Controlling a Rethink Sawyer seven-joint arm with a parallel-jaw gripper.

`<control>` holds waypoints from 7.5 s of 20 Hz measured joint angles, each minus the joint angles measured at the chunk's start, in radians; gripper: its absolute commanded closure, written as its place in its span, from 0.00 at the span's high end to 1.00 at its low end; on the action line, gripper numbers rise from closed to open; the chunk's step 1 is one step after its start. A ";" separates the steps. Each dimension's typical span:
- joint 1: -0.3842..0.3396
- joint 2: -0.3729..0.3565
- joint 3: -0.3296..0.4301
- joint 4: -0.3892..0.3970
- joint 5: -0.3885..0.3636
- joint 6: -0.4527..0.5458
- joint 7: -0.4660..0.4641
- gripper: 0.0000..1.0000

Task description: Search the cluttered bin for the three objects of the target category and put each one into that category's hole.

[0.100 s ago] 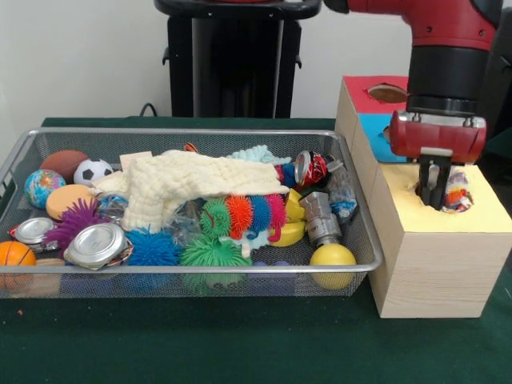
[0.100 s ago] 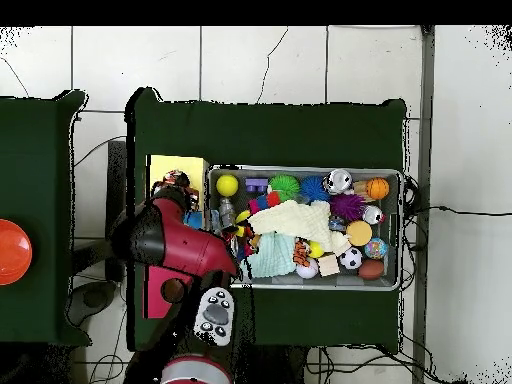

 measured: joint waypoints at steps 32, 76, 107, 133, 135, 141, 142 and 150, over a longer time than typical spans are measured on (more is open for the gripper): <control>0.044 -0.119 -0.101 -0.036 -0.016 0.415 0.000 0.00; -0.541 -0.304 0.183 -0.001 -0.488 0.480 0.000 1.00; -0.759 -0.149 0.257 0.163 -0.636 0.072 0.000 1.00; -0.467 -0.260 0.016 0.306 -0.531 0.069 0.000 1.00; -0.450 -0.279 0.002 0.301 -0.521 0.091 0.000 1.00; -0.430 -0.303 -0.014 0.282 -0.489 0.130 0.000 1.00; -0.430 -0.302 -0.014 0.282 -0.486 0.130 0.000 1.00; -0.492 -0.228 0.021 0.281 -0.481 0.078 0.000 1.00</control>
